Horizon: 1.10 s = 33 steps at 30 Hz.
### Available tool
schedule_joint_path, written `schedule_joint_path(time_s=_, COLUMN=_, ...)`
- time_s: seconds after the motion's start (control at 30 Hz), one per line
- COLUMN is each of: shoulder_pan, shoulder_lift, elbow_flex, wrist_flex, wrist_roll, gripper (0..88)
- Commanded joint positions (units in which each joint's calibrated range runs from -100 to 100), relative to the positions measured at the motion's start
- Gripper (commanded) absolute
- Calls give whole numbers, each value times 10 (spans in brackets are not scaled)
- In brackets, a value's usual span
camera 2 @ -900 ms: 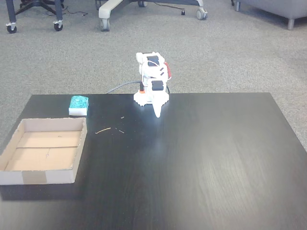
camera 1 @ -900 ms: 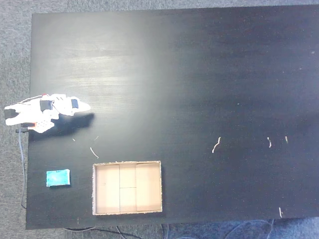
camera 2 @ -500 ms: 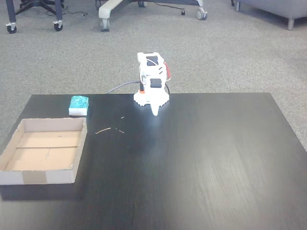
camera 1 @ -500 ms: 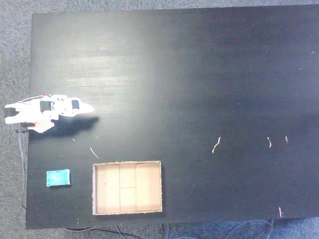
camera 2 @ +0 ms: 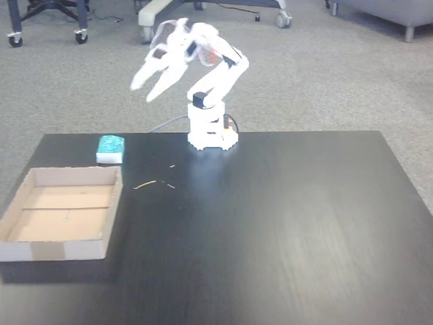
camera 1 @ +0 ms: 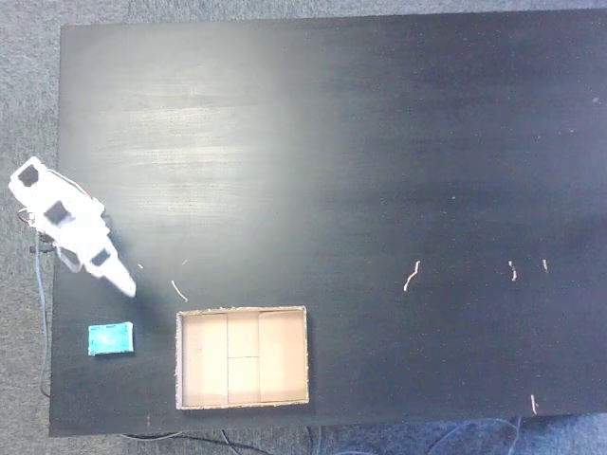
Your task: Pick the green block and drop it in the box on the right.
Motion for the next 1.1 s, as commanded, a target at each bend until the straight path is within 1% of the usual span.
schedule_joint_path(time_s=0.0, shoulder_pan=99, shoulder_lift=150, elbow_flex=-51, wrist_flex=75, wrist_roll=23, gripper=534)
schedule_joint_path(time_s=0.03, shoulder_pan=120, shoulder_lift=186, elbow_flex=-59, wrist_flex=91, wrist_roll=32, gripper=502)
schedule_joint_path(time_s=0.07, shoulder_pan=140, shoulder_lift=218, elbow_flex=-67, wrist_flex=104, wrist_roll=36, gripper=519)
schedule_joint_path(time_s=0.17, shoulder_pan=173, shoulder_lift=284, elbow_flex=-71, wrist_flex=111, wrist_roll=34, gripper=619)
schedule_joint_path(time_s=0.2, shoulder_pan=186, shoulder_lift=306, elbow_flex=-74, wrist_flex=116, wrist_roll=36, gripper=638)
schedule_joint_path(time_s=0.27, shoulder_pan=215, shoulder_lift=356, elbow_flex=-86, wrist_flex=108, wrist_roll=44, gripper=638)
schedule_joint_path(time_s=0.4, shoulder_pan=251, shoulder_lift=473, elbow_flex=-153, wrist_flex=46, wrist_roll=51, gripper=629)
schedule_joint_path(time_s=0.47, shoulder_pan=255, shoulder_lift=545, elbow_flex=-196, wrist_flex=14, wrist_roll=48, gripper=628)
schedule_joint_path(time_s=0.53, shoulder_pan=252, shoulder_lift=610, elbow_flex=-241, wrist_flex=14, wrist_roll=46, gripper=627)
schedule_joint_path(time_s=0.63, shoulder_pan=239, shoulder_lift=673, elbow_flex=-266, wrist_flex=15, wrist_roll=63, gripper=619)
schedule_joint_path(time_s=0.8, shoulder_pan=230, shoulder_lift=715, elbow_flex=-274, wrist_flex=24, wrist_roll=75, gripper=621)
schedule_joint_path(time_s=0.97, shoulder_pan=253, shoulder_lift=729, elbow_flex=-273, wrist_flex=79, wrist_roll=101, gripper=611)
schedule_joint_path(time_s=1.0, shoulder_pan=263, shoulder_lift=726, elbow_flex=-274, wrist_flex=70, wrist_roll=92, gripper=578)
schedule_joint_path(time_s=1.07, shoulder_pan=277, shoulder_lift=724, elbow_flex=-286, wrist_flex=51, wrist_roll=68, gripper=564)
